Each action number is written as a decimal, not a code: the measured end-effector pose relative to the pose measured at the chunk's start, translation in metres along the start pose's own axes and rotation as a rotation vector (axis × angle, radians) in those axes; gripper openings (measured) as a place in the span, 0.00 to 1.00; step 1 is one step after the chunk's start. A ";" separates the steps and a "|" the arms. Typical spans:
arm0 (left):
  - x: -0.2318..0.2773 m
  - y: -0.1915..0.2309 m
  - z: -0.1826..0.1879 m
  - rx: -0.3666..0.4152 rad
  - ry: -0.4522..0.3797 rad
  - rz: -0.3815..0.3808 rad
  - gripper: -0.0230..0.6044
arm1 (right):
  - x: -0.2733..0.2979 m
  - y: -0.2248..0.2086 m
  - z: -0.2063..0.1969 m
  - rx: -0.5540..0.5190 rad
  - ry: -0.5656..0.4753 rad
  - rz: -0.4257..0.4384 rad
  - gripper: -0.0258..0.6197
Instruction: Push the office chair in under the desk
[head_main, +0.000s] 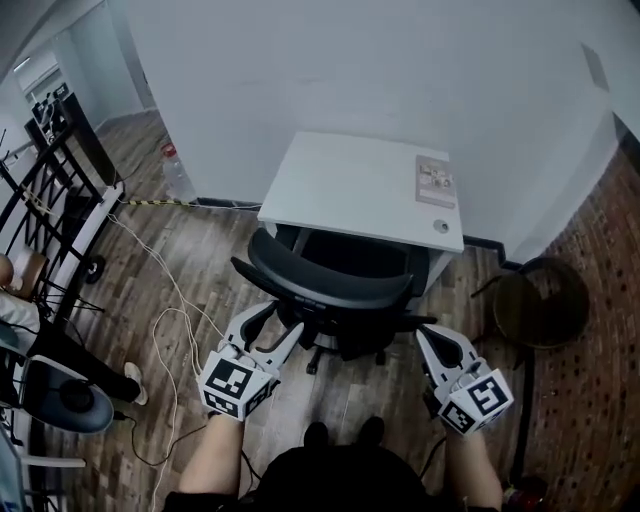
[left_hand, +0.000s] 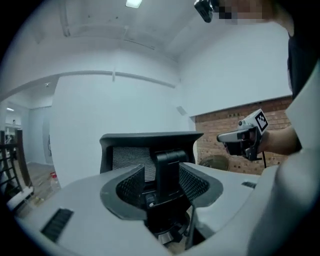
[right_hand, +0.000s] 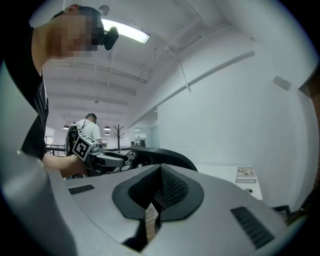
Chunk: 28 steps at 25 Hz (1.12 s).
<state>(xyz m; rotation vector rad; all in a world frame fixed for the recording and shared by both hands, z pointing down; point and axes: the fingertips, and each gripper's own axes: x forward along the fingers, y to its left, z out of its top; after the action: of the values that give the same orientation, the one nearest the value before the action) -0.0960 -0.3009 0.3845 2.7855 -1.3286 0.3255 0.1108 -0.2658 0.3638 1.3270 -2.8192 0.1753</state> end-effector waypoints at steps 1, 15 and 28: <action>0.003 -0.004 0.003 -0.018 -0.010 0.015 0.39 | -0.004 -0.006 0.001 0.008 -0.006 0.006 0.04; -0.003 -0.033 -0.002 -0.135 0.011 0.315 0.23 | -0.007 -0.036 0.001 0.030 -0.033 0.162 0.04; -0.038 0.007 0.018 -0.139 -0.007 0.406 0.08 | 0.005 -0.020 0.039 -0.056 -0.064 0.105 0.04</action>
<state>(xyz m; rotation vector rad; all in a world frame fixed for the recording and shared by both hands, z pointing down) -0.1212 -0.2786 0.3586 2.3927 -1.8381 0.2234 0.1243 -0.2862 0.3273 1.1956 -2.9255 0.0553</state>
